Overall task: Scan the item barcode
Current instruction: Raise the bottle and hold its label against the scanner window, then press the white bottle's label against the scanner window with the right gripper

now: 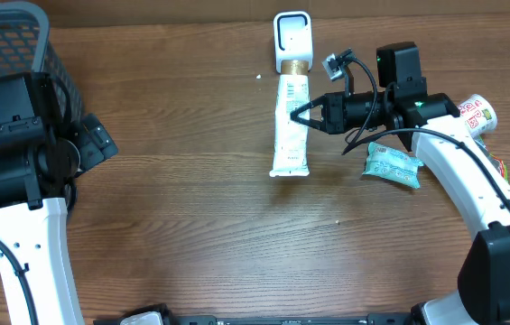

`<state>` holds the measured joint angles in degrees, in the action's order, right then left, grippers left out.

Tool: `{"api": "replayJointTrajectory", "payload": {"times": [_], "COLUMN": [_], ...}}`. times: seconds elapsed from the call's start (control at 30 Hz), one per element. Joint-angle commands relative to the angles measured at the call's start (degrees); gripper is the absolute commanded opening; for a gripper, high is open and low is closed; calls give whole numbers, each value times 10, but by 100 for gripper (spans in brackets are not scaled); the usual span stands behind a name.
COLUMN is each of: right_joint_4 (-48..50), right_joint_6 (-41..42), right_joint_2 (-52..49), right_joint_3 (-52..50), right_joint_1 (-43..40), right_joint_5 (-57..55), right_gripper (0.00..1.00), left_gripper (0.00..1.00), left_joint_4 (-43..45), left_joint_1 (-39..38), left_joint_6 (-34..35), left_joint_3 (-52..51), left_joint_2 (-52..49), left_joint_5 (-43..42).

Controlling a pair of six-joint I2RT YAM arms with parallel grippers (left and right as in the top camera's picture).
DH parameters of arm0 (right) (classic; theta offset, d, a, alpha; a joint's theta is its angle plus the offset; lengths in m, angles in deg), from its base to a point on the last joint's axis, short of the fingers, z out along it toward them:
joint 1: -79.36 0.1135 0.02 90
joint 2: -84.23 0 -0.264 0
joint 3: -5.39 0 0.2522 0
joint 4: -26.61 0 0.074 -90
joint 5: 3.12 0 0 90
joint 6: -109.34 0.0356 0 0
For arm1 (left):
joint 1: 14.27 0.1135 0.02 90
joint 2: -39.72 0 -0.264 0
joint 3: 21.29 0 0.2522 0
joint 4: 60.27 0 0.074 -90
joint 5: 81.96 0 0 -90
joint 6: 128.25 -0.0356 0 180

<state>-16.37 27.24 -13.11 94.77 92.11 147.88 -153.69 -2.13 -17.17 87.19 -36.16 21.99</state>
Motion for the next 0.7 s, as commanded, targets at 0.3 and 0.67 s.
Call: {"api": "replayJointTrajectory", "payload": {"times": [0.3,0.67], "right_joint_4": [-69,-308], "right_joint_6": [-42,-170], "right_joint_2": [43,43], "right_joint_3": [43,227], "right_joint_1": [1,34], "right_joint_5": [17,-166], "right_gripper": [4,4], "left_gripper": [100,100], "left_joint_4": [2,2], "left_joint_1": [2,2], "left_joint_6": [8,8], "left_joint_3": [0,0], "left_joint_2": [2,2], "left_joint_5": [0,0]}}
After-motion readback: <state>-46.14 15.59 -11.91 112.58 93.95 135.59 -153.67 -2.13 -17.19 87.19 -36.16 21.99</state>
